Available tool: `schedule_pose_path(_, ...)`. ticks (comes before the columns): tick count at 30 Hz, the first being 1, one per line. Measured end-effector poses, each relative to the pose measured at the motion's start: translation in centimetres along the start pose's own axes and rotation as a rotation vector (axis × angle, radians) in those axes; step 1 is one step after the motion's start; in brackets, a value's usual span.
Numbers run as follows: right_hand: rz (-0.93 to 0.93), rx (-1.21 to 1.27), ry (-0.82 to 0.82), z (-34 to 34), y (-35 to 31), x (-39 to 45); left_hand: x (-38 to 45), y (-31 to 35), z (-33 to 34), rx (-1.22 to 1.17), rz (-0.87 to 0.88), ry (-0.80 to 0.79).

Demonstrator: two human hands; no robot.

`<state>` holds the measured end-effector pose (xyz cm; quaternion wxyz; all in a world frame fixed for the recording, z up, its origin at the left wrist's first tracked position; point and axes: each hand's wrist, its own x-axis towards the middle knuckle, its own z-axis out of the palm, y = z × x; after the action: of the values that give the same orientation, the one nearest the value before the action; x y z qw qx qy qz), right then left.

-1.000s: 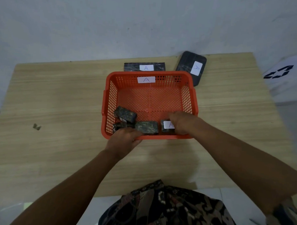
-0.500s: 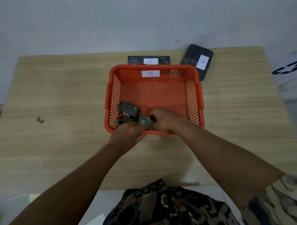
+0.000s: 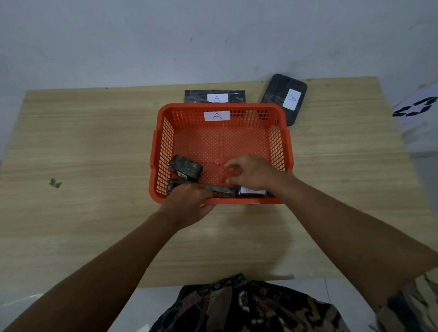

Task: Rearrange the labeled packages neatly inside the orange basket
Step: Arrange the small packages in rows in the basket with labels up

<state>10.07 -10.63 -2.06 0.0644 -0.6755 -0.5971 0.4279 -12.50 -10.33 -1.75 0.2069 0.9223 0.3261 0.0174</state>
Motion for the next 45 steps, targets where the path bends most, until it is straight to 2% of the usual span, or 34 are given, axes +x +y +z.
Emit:
schedule_pose_path(9,-0.058,-0.077,-0.246,0.7,-1.2,0.1,-0.3,0.3,0.1,-0.009,-0.092,0.019)
schedule_pose_path(13,-0.12,-0.165,-0.12,0.9,-0.7,0.4,-0.3,0.6,0.0,-0.03,-0.061,0.026)
schedule_pose_path(16,-0.092,0.008,-0.003,0.2,-0.2,0.1,0.0,0.7,0.1,-0.017,-0.086,-0.029)
schedule_pose_path(18,-0.067,0.115,0.137,-0.8,0.5,-0.2,0.2,0.7,0.2,-0.01,-0.101,-0.052)
schedule_pose_path(20,-0.055,0.069,0.266,-1.9,1.2,-0.6,0.1,0.7,0.4,-0.011,-0.099,-0.042)
schedule_pose_path(22,-0.03,-0.085,0.33,-2.5,1.9,-1.1,0.1,0.7,0.5,-0.018,-0.098,-0.032)
schedule_pose_path(26,0.053,-0.386,0.271,-2.3,2.0,-1.7,0.0,0.7,0.5,-0.032,-0.095,-0.024)
schedule_pose_path(38,0.031,-0.226,0.209,-2.3,2.1,-0.2,-0.1,0.4,0.7,-0.023,-0.096,-0.012)
schedule_pose_path(45,0.139,-0.444,0.175,-2.8,1.7,-0.3,0.0,0.2,0.8,-0.01,-0.103,-0.021)
